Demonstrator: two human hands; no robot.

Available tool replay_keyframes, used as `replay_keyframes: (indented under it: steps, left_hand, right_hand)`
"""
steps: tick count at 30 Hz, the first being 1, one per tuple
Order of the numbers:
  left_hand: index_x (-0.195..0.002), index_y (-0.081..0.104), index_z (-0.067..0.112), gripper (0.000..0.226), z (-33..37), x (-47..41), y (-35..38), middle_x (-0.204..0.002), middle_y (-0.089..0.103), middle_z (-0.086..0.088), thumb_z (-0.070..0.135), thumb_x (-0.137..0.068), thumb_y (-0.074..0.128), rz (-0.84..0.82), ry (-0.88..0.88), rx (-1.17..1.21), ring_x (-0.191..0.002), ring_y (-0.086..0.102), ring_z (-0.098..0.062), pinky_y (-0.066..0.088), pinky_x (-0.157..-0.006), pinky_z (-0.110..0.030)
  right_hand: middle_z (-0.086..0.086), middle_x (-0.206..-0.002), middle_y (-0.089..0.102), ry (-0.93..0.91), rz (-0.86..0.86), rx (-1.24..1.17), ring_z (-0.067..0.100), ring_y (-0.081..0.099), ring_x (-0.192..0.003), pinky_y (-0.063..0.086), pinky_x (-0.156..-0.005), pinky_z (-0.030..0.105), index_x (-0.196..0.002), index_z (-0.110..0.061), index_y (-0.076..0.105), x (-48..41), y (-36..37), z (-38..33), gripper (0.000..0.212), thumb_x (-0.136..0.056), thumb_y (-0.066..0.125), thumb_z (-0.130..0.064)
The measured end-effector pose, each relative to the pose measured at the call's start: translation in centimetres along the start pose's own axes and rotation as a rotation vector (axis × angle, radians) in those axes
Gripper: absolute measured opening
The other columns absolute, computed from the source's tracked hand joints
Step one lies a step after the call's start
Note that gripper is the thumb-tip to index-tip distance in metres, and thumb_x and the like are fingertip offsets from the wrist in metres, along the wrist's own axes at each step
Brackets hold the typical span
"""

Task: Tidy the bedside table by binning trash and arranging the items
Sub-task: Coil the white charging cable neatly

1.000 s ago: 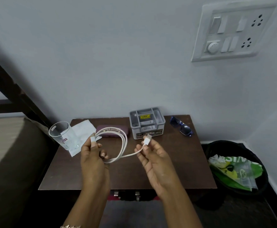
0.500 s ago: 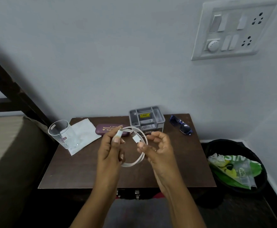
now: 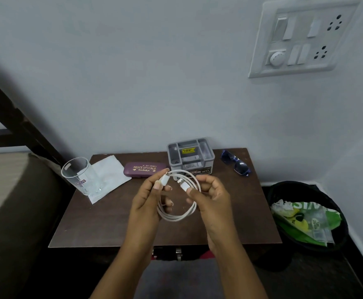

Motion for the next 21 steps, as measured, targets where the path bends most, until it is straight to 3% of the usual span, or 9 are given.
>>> replay_keyframes:
  steps: [2,5,7,10,13,18,21]
  left_hand:
    - [-0.099,0.069,0.029,0.025,-0.5,-0.2,-0.1,-0.076,0.061,0.005,0.018,-0.093,0.047,0.026,-0.051,0.092,-0.058,0.053,-0.006,0.046,-0.062,-0.024]
    - [-0.099,0.067,0.026,0.02,-0.5,-0.1,0.5,-0.069,0.06,0.009,0.019,-0.091,0.051,-0.016,-0.052,0.081,-0.058,0.053,-0.007,0.048,-0.062,-0.023]
    - [-0.103,0.064,0.024,0.02,-0.4,0.1,0.7,-0.066,0.059,0.01,0.017,-0.091,0.05,-0.045,-0.039,0.045,-0.059,0.052,-0.008,0.048,-0.057,-0.019]
    - [-0.102,0.065,0.023,0.019,-0.7,0.0,-0.3,-0.073,0.064,0.008,0.018,-0.092,0.05,0.017,-0.056,0.074,-0.062,0.058,-0.008,0.053,-0.06,-0.018]
    - [-0.102,0.065,0.021,0.021,-1.2,-0.3,-1.3,-0.085,0.072,0.001,0.019,-0.095,0.046,0.067,-0.103,0.157,-0.07,0.068,-0.013,0.059,-0.067,-0.024]
    - [-0.11,0.063,0.016,0.022,-1.6,-0.5,-1.8,-0.096,0.074,-0.004,0.018,-0.094,0.047,0.037,-0.132,0.113,-0.086,0.071,-0.024,0.058,-0.079,-0.036]
    - [-0.108,0.062,0.011,0.021,-1.4,-0.7,-2.4,-0.099,0.07,-0.007,0.014,-0.087,0.059,0.084,-0.102,-0.007,-0.08,0.072,-0.026,0.058,-0.071,-0.034]
  right_hand:
    - [0.002,-0.094,0.065,-0.048,0.089,0.039,0.018,0.068,-0.082,0.057,-0.063,0.023,-0.105,-0.022,0.058,-0.1,-0.6,-0.2,0.031,-0.081,0.066,-0.005]
    - [-0.006,-0.097,0.056,-0.281,0.175,0.461,0.01,0.064,-0.074,0.056,-0.066,0.024,-0.112,-0.026,0.059,0.3,-0.7,-2.0,0.032,-0.082,0.064,-0.014]
    - [-0.007,-0.099,0.054,-0.349,0.175,0.543,0.005,0.061,-0.075,0.053,-0.069,0.019,-0.106,-0.024,0.065,0.3,-0.6,-2.4,0.026,-0.082,0.065,-0.016]
    - [-0.002,-0.101,0.064,-0.072,0.027,0.116,0.007,0.064,-0.076,0.054,-0.071,0.023,-0.103,-0.021,0.066,-0.4,-0.4,-0.4,0.021,-0.083,0.066,-0.016]
    - [0.005,-0.089,0.071,0.161,-0.099,-0.331,0.011,0.065,-0.073,0.055,-0.069,0.023,-0.108,-0.01,0.064,-0.3,0.3,1.0,0.022,-0.087,0.059,-0.007]
    - [0.011,-0.098,0.071,0.175,-0.074,-0.315,0.013,0.068,-0.085,0.056,-0.078,0.023,-0.106,-0.009,0.065,-0.3,0.3,1.7,0.025,-0.083,0.061,0.001]
    - [0.01,-0.102,0.071,0.116,-0.077,-0.147,0.018,0.067,-0.094,0.053,-0.088,0.032,-0.102,-0.018,0.068,-0.4,0.3,1.4,0.029,-0.079,0.066,0.001]
Point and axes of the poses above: each hand's wrist, its own x-axis away from the middle knuckle, its own y-axis out of the palm, z = x × y, the point moved 9 cm from there along -x, towards the middle knuckle
